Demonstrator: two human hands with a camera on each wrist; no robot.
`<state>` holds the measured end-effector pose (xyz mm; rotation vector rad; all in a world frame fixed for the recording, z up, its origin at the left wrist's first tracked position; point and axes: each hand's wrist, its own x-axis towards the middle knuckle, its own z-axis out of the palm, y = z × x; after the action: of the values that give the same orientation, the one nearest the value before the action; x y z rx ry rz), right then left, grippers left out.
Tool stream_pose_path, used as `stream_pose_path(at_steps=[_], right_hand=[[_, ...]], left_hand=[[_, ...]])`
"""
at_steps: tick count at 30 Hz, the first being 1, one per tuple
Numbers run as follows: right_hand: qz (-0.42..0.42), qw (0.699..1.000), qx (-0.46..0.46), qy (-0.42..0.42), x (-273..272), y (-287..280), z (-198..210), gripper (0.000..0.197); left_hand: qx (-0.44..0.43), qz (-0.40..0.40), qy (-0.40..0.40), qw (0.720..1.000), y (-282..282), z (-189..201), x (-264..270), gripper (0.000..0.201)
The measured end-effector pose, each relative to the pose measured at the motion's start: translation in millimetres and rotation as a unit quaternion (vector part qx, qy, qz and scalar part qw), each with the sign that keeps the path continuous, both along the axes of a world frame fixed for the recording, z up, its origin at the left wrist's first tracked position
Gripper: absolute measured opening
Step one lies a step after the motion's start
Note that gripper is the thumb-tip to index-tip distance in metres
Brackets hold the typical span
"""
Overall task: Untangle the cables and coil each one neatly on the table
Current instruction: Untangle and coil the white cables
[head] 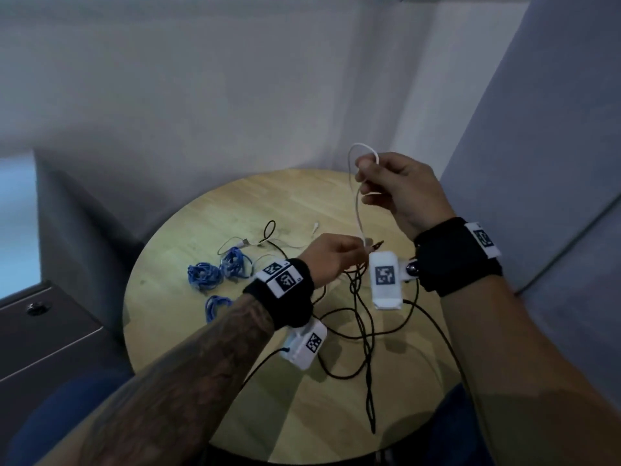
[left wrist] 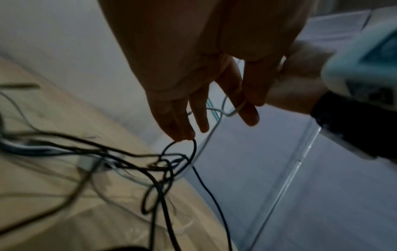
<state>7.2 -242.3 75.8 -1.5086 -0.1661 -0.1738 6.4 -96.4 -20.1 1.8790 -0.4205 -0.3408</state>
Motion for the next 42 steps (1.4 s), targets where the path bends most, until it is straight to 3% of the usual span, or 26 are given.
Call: stream_pose_path(at_steps=[1,3,6,7,9,12,14,16,19,23,28,31,33,37,39,42], right_hand=[[0.004,1.0,0.016,-0.01,0,0,-1,0.006],[-0.016,0.999,0.016,-0.027,1,-7,-3,0.011],[-0.151,0.975,-0.147,-0.067,6,-27,-23,0.01],[-0.152,0.967,-0.198,-0.06,7,-31,-34,0.012],[-0.056,0.96,-0.272,0.023,9,-32,-61,0.018],[0.08,0.922,-0.354,0.137,8,-24,-93,0.016],[0.09,0.895,-0.415,0.136,14,-22,-107,0.019],[0.046,0.887,-0.445,0.113,23,-22,-112,0.032],[-0.033,0.919,-0.388,0.058,32,-26,-97,0.035],[-0.114,0.957,-0.268,-0.008,30,-30,-58,0.03],[-0.177,0.966,-0.185,-0.041,23,-24,-43,0.018],[-0.136,0.984,-0.106,-0.05,14,-16,-28,0.007],[-0.109,0.988,-0.086,-0.064,7,-11,-19,0.006],[-0.13,0.978,-0.11,-0.12,-4,-11,-11,0.006],[-0.123,0.981,-0.088,-0.121,-6,-13,-8,0.007],[-0.081,0.991,-0.009,-0.104,-7,-13,-5,0.007]], left_hand=[[-0.021,0.003,0.012,1.0,-9,-3,2,0.041],[-0.095,0.045,0.043,0.994,-19,-1,6,0.028],[-0.234,0.108,0.104,0.96,-16,11,19,0.024],[-0.269,0.114,0.114,0.95,-13,15,26,0.024],[-0.305,0.12,0.122,0.937,-8,27,36,0.022],[-0.334,0.114,0.115,0.928,-4,48,45,0.02],[-0.361,0.113,0.107,0.919,-3,64,48,0.021],[-0.369,0.129,0.076,0.917,2,79,52,0.022],[-0.315,0.19,0.003,0.93,16,92,56,0.02],[-0.134,0.228,-0.087,0.96,28,78,57,0.022],[-0.032,0.134,-0.036,0.99,8,54,38,0.021],[0.044,0.055,-0.06,0.996,-12,46,26,0.02],[0.033,0.057,-0.054,0.996,-23,44,23,0.019],[-0.016,0.173,-0.107,0.979,-31,48,33,0.019],[-0.042,0.132,-0.103,0.985,-31,53,31,0.015],[-0.126,0.083,-0.028,0.988,-30,54,26,0.016]])
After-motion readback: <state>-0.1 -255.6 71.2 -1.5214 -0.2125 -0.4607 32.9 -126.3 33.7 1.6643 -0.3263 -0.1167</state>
